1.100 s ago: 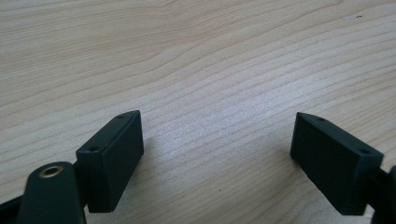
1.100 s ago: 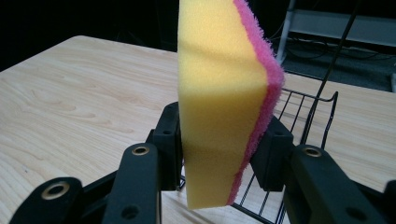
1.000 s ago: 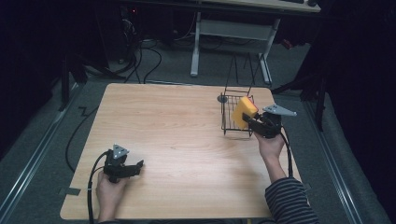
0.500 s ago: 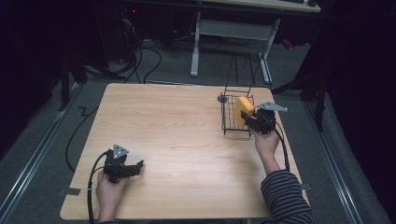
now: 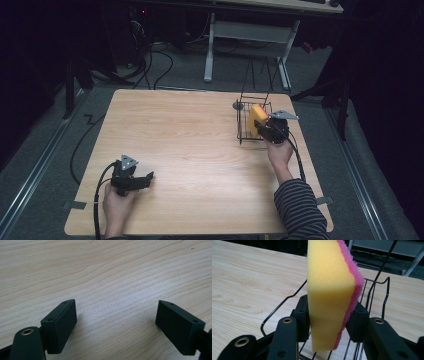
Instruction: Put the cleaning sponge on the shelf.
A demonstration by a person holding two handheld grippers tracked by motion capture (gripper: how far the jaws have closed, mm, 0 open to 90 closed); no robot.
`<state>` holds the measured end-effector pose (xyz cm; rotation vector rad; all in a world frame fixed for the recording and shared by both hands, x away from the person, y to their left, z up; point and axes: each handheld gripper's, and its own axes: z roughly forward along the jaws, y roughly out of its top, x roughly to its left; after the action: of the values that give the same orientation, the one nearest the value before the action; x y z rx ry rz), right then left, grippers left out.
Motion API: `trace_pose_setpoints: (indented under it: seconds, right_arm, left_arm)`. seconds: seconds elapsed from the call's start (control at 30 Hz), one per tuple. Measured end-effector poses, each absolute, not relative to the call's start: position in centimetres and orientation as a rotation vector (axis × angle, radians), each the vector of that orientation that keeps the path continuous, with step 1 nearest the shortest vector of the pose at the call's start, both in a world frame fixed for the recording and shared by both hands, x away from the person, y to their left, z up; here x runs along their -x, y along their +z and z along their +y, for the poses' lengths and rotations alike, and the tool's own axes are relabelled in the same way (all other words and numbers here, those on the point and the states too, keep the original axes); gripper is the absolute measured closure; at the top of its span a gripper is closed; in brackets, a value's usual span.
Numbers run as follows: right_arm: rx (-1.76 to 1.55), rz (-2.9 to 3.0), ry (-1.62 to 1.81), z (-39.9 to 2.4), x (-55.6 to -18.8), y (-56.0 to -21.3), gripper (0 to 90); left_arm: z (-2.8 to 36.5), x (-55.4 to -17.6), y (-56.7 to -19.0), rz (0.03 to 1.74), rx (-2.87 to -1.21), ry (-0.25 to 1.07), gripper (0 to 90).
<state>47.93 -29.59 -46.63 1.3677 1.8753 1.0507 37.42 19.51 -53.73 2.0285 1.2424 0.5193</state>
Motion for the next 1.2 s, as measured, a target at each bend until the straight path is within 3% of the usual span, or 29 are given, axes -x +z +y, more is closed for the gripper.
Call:
trace_pose_setpoints:
  seconds: [0.77, 0.9, 1.2]
  right_arm:
    - [-1.389, 1.899, 1.026, -29.44, -48.06, -47.03, 56.3]
    - [-1.39, 1.896, 1.04, -29.41, -47.98, -46.88, 51.8]
    - [-1.438, 1.909, 1.068, -30.18, -48.06, -46.95, 31.8]
  left_arm:
    - [19.5, -37.41, -53.73, 1.242, -2.03, 0.519, 17.9]
    - [19.51, -37.42, -53.73, 1.242, -2.03, 0.52, 17.9]
    - [19.5, -37.42, -53.73, 1.242, -2.029, 0.52, 17.9]
